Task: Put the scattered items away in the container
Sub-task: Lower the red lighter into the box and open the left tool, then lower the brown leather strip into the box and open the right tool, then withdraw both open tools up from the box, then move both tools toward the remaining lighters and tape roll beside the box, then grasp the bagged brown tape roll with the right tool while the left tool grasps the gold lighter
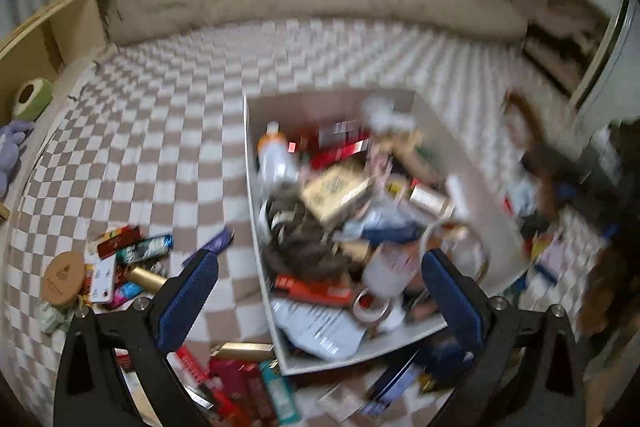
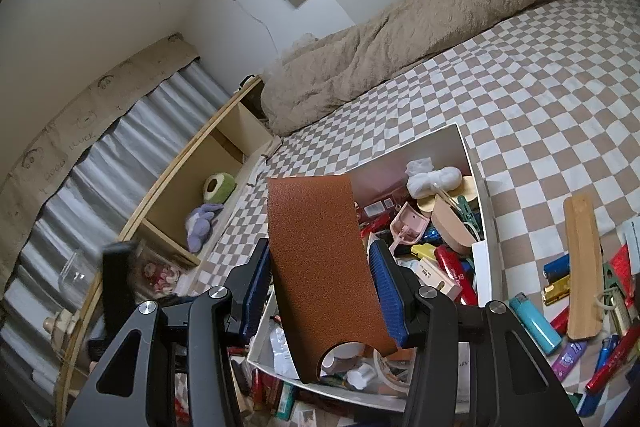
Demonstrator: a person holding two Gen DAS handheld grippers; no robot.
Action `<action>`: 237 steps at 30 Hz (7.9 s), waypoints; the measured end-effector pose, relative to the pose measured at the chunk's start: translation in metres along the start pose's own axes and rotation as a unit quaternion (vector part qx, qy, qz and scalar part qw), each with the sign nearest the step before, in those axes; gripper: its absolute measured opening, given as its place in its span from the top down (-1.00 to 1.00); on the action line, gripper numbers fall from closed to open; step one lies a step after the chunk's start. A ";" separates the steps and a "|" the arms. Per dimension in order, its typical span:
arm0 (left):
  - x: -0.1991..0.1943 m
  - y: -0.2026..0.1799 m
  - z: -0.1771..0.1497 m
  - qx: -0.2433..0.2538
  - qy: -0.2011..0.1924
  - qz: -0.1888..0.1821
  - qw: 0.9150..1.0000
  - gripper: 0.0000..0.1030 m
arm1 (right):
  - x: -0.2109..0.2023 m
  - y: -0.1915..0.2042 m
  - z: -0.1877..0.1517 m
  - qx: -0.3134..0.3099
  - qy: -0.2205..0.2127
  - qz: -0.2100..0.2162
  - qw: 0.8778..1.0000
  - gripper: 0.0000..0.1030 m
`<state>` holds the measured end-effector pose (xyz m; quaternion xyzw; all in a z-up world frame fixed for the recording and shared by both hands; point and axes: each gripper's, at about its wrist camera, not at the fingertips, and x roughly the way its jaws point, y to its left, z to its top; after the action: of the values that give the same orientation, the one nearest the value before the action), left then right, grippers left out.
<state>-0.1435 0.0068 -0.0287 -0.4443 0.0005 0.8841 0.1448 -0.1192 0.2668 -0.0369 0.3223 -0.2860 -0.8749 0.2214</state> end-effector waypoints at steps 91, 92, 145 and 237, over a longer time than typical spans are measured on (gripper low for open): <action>-0.020 0.001 -0.050 -0.050 -0.184 0.044 0.981 -0.99 | 0.003 0.017 -0.023 -0.199 -0.053 -0.267 0.942 -1.00; -0.019 0.000 -0.051 -0.048 -0.184 0.044 0.981 -0.99 | 0.002 0.016 -0.024 -0.199 -0.054 -0.270 0.941 -1.00; -0.017 0.158 -0.083 -0.238 -0.135 0.187 0.944 -0.99 | -0.051 -0.108 -0.007 -0.052 -0.098 -0.382 0.917 -1.00; 0.127 0.179 -0.067 -0.015 0.057 0.172 0.983 -0.47 | -0.076 -0.262 -0.006 0.186 -0.053 -0.386 0.902 -0.01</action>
<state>-0.2085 -0.1409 -0.1917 -0.4895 0.0717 0.8689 -0.0161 -0.1158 0.5013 -0.1757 0.3956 -0.3082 -0.8384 -0.2136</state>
